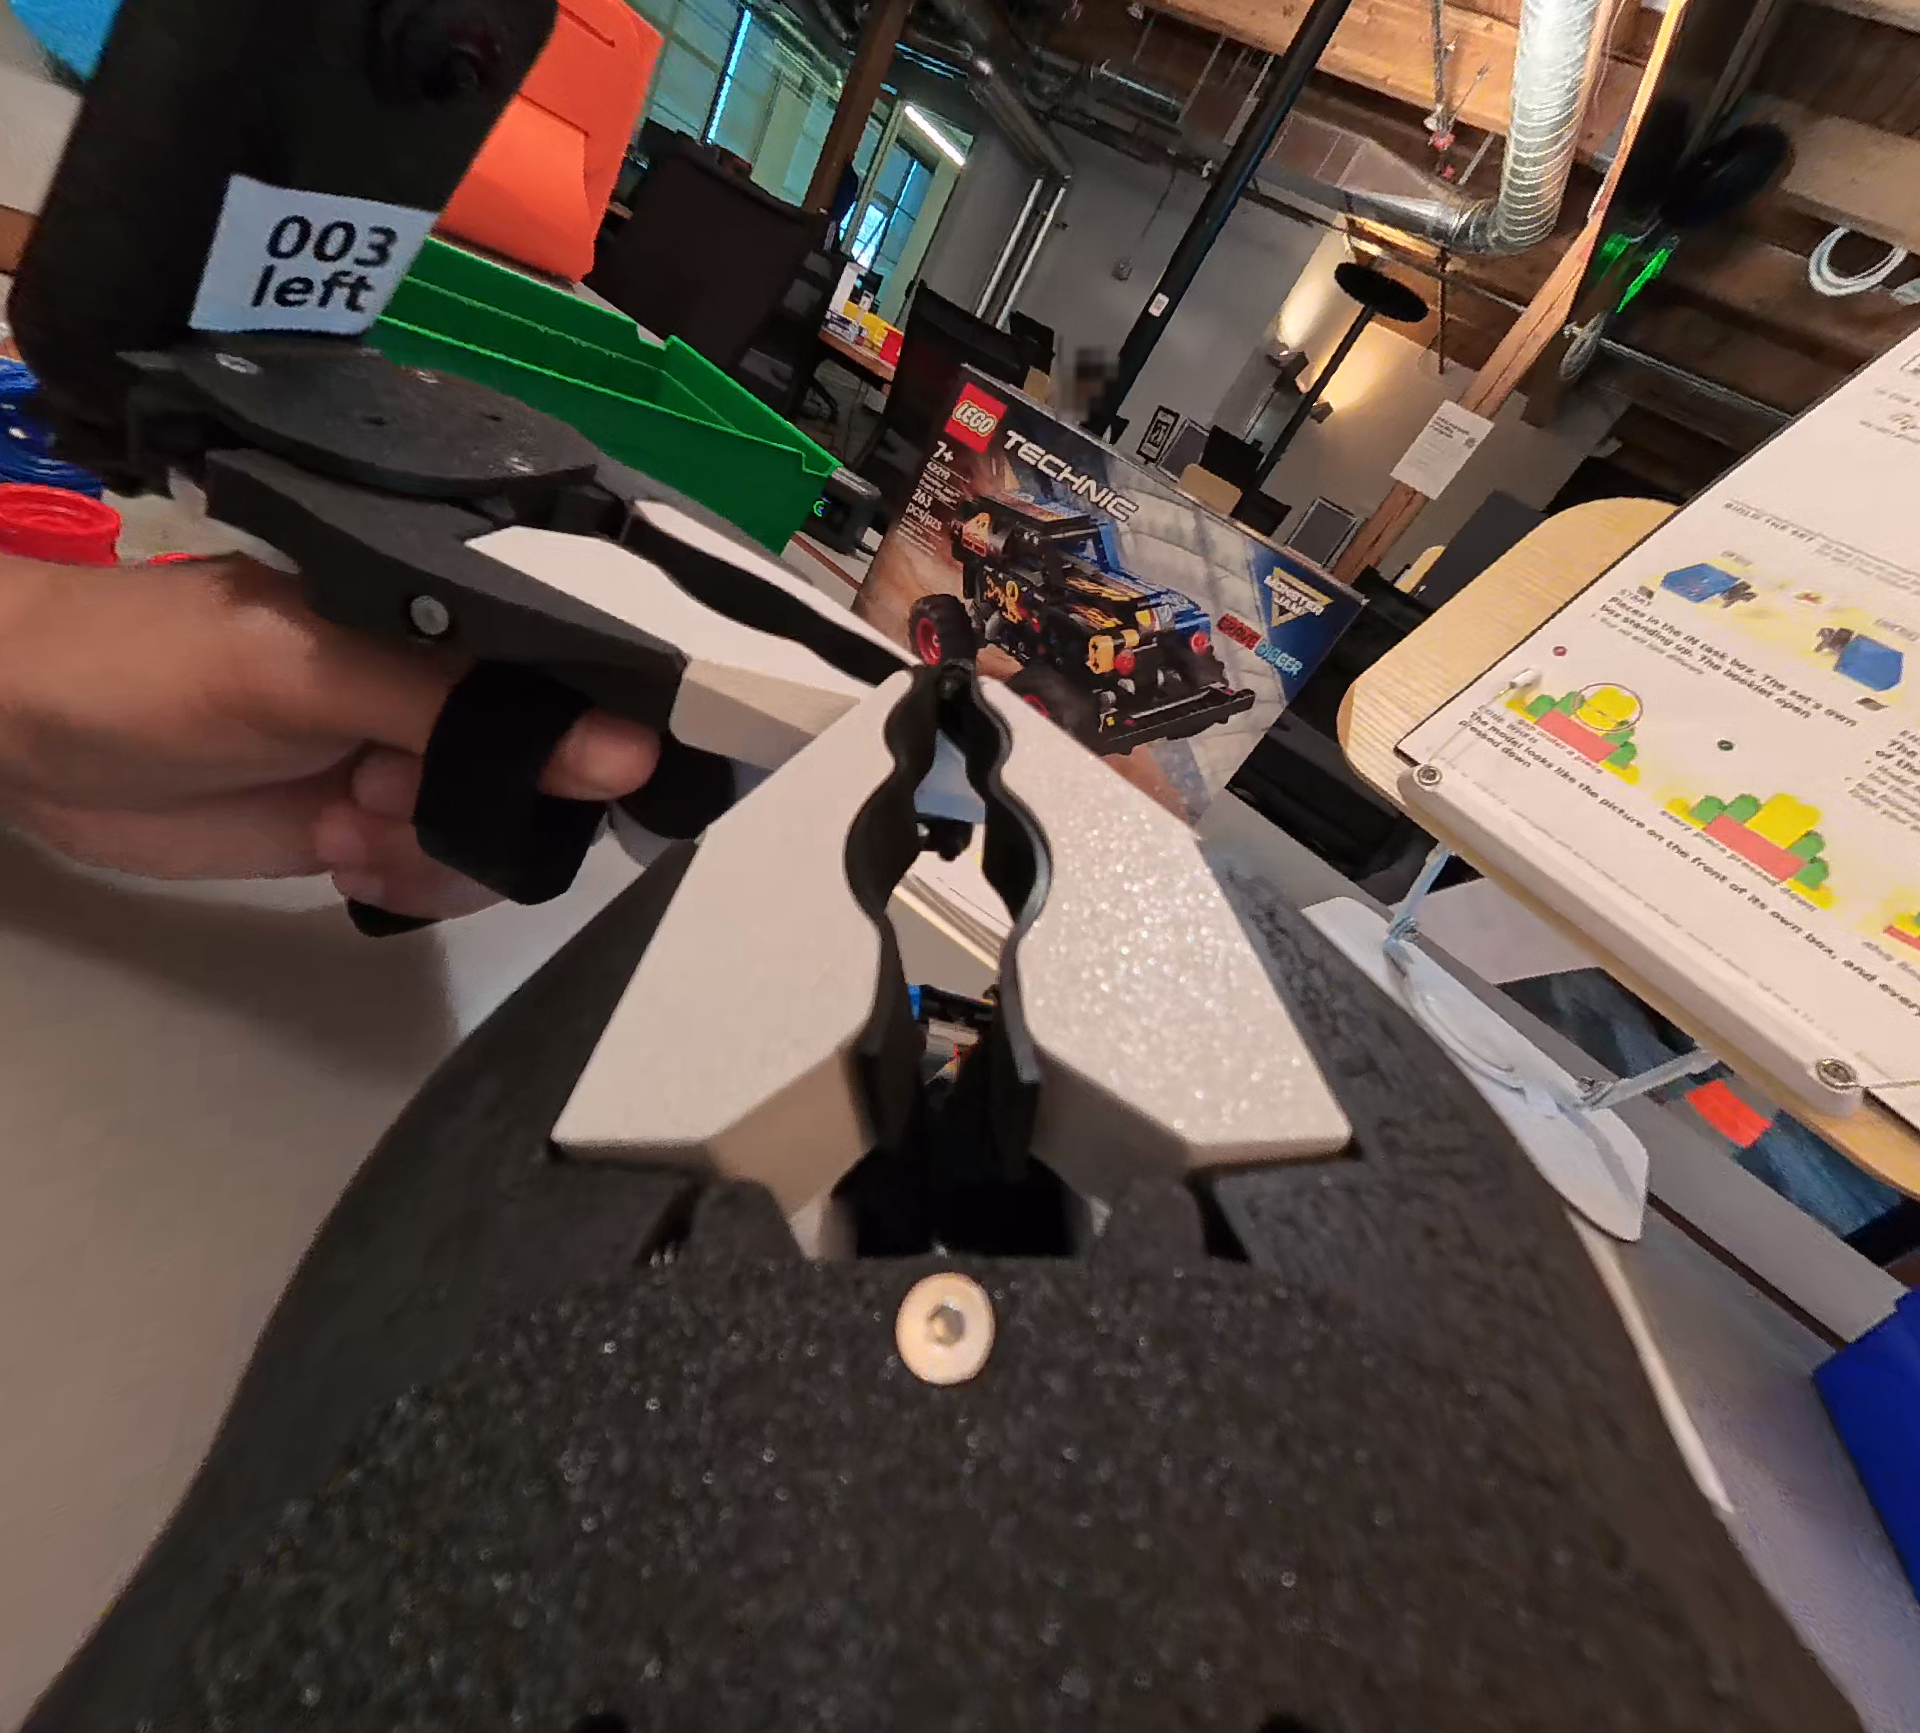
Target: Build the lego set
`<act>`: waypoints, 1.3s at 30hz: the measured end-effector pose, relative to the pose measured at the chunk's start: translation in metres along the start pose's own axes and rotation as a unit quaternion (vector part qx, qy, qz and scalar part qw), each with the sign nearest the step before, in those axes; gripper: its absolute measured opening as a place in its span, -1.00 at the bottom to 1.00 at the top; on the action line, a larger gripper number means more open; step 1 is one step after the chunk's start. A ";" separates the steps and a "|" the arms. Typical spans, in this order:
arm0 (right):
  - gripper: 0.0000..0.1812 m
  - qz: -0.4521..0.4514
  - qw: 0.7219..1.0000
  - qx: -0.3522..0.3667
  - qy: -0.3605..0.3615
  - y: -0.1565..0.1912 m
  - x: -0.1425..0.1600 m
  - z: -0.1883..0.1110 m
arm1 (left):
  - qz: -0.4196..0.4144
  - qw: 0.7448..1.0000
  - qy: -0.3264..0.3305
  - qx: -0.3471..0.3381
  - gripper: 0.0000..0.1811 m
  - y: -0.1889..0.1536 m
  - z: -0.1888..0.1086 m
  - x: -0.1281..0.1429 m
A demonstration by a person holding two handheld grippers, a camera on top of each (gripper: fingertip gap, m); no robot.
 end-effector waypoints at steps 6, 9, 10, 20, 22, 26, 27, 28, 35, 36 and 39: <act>-0.95 0.014 1.000 -0.003 -0.010 0.000 -0.001 -0.001 | 0.018 1.000 -0.007 -0.012 -0.93 -0.001 0.000 -0.002; -0.95 0.002 1.000 0.006 -0.022 -0.001 -0.004 -0.005 | 0.010 1.000 -0.014 0.002 -0.93 -0.004 0.000 -0.005; -0.96 -0.008 1.000 0.012 -0.021 -0.002 -0.004 -0.005 | 0.004 1.000 -0.012 0.008 -0.93 -0.004 0.001 -0.005; -0.96 -0.037 0.999 0.031 -0.025 -0.003 -0.006 -0.005 | -0.012 1.000 -0.015 0.025 -0.93 -0.006 -0.001 -0.007; -0.96 -0.043 0.998 0.034 -0.024 -0.003 -0.005 -0.005 | -0.032 0.999 -0.011 0.038 -0.93 -0.005 0.000 -0.006; -0.96 -0.051 0.998 0.040 -0.018 -0.004 -0.004 -0.004 | -0.039 0.999 -0.008 0.037 -0.93 -0.004 0.001 -0.005; -0.96 -0.054 0.998 0.042 -0.015 -0.004 -0.003 -0.003 | -0.037 0.999 -0.006 0.033 -0.93 -0.003 0.001 -0.004; -0.96 -0.054 0.998 0.042 -0.012 -0.004 -0.003 -0.002 | -0.024 0.999 -0.006 0.022 -0.93 -0.002 0.001 -0.004; -0.96 -0.022 1.000 0.018 -0.004 -0.001 0.001 -0.002 | 0.088 0.994 0.008 -0.068 -0.93 0.002 -0.002 -0.002; -0.96 -0.016 1.000 0.015 -0.004 -0.001 0.001 -0.002 | 0.099 0.992 0.010 -0.075 -0.94 0.003 -0.002 -0.001; -0.96 -0.002 1.000 0.004 -0.001 0.000 0.002 -0.001 | 0.166 0.979 0.017 -0.115 -0.93 0.002 -0.002 0.000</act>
Point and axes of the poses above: each gripper's, where its closed fingertips meet, z out along the fingers, x out of its underside, y = z × x across the jaws, the point moved 2 cm from there along -z, back along the fingers, and after that the axes turned 9 degrees about y, right-handed, at the moved point
